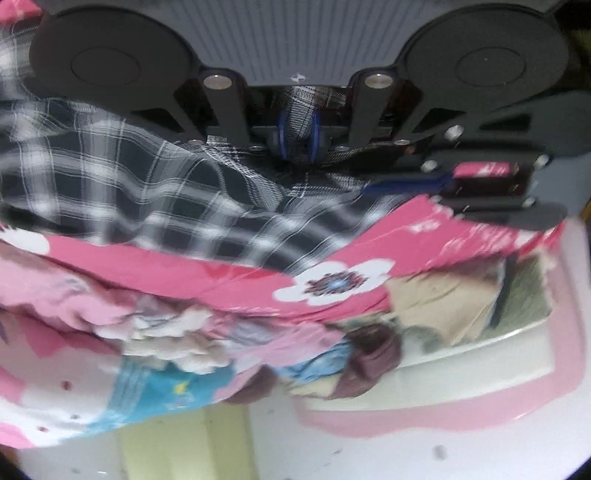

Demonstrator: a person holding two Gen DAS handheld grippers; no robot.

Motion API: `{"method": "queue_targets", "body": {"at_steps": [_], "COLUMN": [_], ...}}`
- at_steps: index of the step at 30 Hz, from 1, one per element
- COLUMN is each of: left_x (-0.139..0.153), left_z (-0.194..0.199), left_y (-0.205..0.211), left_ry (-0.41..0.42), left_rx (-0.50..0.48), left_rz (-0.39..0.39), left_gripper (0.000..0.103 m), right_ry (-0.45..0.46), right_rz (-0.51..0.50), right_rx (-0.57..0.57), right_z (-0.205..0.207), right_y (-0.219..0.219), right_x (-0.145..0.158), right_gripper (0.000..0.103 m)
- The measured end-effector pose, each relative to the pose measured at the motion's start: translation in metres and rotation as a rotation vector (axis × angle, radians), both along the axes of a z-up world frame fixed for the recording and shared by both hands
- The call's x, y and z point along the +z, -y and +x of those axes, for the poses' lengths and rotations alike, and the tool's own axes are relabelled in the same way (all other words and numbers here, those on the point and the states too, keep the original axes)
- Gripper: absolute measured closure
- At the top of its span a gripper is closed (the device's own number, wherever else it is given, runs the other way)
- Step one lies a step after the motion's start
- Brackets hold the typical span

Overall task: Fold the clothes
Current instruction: 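Grasp the folded plaid edge with the left gripper while the right gripper presses beside it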

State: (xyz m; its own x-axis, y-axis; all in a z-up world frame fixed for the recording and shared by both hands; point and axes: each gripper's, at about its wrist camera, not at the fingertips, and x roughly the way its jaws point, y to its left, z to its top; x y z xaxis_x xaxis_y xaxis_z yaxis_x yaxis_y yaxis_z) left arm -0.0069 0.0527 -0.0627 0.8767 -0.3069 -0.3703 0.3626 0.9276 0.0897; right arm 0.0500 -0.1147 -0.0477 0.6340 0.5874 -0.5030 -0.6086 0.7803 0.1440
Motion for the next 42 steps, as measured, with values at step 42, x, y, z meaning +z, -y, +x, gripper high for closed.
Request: {"method": "queue_targets", "body": {"at_steps": [42], "left_x": [-0.018], "left_z": [-0.009], "left_y": [-0.017], "left_ry": [-0.127], "left_rx": [-0.060], "left_rz": [0.066], "left_gripper": [0.098], "right_ry": [-0.175], "right_rz": [0.208], "right_rx": [-0.098], "right_z": [0.008], "right_y": [0.033], "right_x": [-0.010], "right_gripper": [0.078]}}
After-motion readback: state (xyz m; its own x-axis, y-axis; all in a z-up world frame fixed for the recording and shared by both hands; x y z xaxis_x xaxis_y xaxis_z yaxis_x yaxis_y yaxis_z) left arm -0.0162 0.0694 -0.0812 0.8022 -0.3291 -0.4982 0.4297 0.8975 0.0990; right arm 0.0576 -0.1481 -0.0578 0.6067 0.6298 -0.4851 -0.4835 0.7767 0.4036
